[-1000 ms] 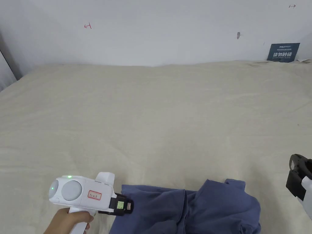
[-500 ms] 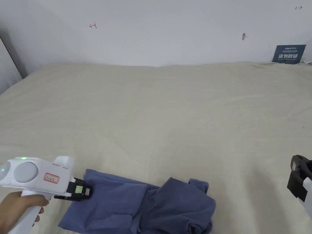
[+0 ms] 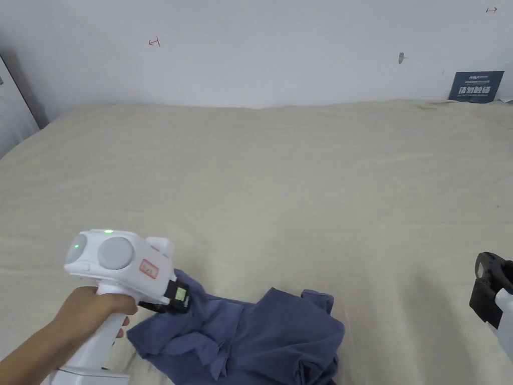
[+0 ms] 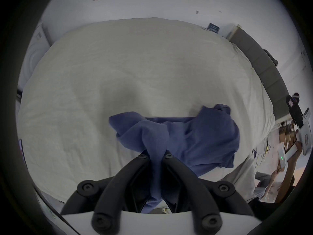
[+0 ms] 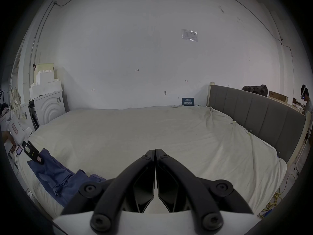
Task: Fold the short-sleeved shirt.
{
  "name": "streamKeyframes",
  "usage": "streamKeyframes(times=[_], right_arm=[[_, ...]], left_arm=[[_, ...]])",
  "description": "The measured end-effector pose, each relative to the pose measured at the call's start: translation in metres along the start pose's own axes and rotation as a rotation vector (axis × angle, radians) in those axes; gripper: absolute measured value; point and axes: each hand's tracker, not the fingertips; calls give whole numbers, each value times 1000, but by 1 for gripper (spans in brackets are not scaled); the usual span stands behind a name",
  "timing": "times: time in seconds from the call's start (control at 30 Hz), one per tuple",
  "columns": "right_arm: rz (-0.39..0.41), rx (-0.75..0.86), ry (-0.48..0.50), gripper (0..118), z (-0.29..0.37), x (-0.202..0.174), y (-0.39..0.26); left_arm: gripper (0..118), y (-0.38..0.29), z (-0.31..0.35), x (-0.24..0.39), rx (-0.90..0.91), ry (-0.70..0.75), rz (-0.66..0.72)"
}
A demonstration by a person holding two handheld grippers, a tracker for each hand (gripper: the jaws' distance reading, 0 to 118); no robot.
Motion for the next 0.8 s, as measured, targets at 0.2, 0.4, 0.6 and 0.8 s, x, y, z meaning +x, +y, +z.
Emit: streamKeyframes(times=[0.2, 0.4, 0.6, 0.8], right_arm=[[-8, 7, -15, 0, 5, 11, -3], [-20, 3, -31, 0, 10, 21, -7], [-24, -2, -51, 0, 14, 30, -10], [-27, -4, -67, 0, 18, 33, -9]], left_arm=[[7, 17, -16, 67, -25, -110, -76], [7, 27, -49, 129, -57, -174, -162], [7, 19, -86, 182, -120, -182, -235], [7, 16, -116, 185, -126, -165, -177]])
